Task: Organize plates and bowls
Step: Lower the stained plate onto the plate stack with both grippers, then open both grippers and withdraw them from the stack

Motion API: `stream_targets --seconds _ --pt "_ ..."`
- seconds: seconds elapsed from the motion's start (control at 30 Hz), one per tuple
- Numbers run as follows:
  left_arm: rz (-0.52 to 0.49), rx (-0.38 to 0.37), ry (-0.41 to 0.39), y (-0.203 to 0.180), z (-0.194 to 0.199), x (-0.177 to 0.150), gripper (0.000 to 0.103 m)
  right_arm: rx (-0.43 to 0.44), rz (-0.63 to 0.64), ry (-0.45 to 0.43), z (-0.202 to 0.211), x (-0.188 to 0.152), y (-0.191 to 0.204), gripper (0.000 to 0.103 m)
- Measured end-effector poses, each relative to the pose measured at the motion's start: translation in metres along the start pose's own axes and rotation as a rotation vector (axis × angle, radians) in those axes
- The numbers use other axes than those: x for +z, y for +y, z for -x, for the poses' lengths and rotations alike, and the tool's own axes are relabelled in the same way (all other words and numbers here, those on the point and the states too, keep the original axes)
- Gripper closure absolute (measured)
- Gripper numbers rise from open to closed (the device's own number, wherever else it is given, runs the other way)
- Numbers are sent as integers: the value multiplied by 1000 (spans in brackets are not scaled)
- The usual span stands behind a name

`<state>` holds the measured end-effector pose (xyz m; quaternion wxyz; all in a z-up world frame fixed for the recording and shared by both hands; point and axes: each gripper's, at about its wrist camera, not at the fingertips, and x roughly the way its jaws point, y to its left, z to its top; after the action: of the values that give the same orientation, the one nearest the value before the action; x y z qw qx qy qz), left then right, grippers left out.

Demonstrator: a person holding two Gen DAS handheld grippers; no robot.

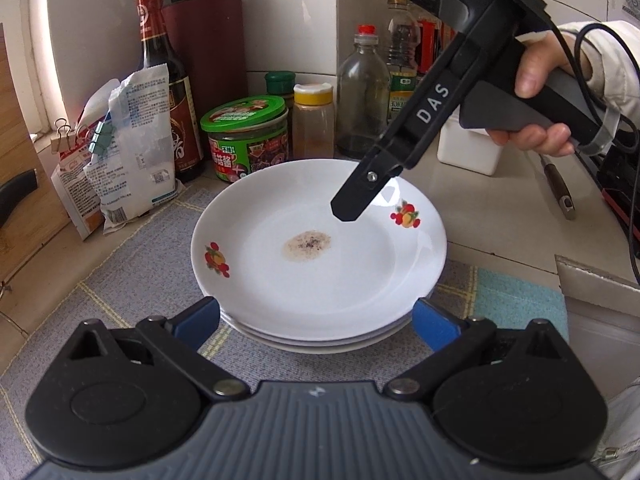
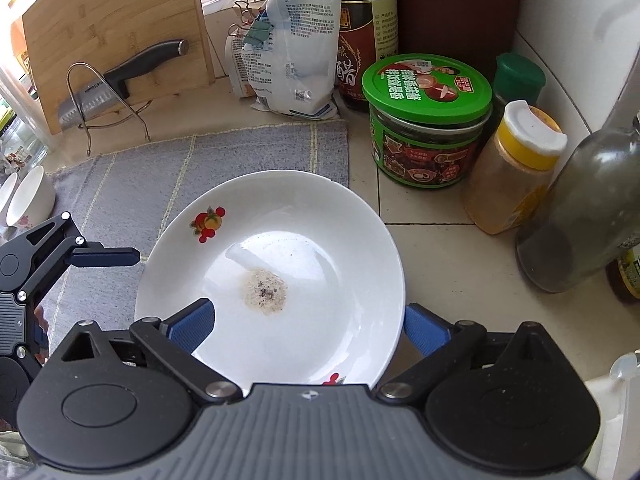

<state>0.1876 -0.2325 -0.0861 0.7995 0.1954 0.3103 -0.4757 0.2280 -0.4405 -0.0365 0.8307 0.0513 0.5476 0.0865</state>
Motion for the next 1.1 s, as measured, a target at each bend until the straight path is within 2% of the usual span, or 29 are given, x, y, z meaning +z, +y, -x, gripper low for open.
stream_targets --seconds 0.23,0.47,0.67,0.93,1.1 --pt "-14 39 -42 -4 9 -1 1 -20 41 -52 9 -2 12 0" --pt "-3 109 -97 -4 27 2 1 -101 134 -139 18 -13 34 0" --pt "13 168 -120 -2 43 4 1 -129 154 -205 24 -19 46 0" --pt "113 251 -131 0 68 -6 1 -112 165 -231 25 -32 61 0" --pt "197 326 -149 3 87 -13 1 -76 235 -248 28 -39 82 0"
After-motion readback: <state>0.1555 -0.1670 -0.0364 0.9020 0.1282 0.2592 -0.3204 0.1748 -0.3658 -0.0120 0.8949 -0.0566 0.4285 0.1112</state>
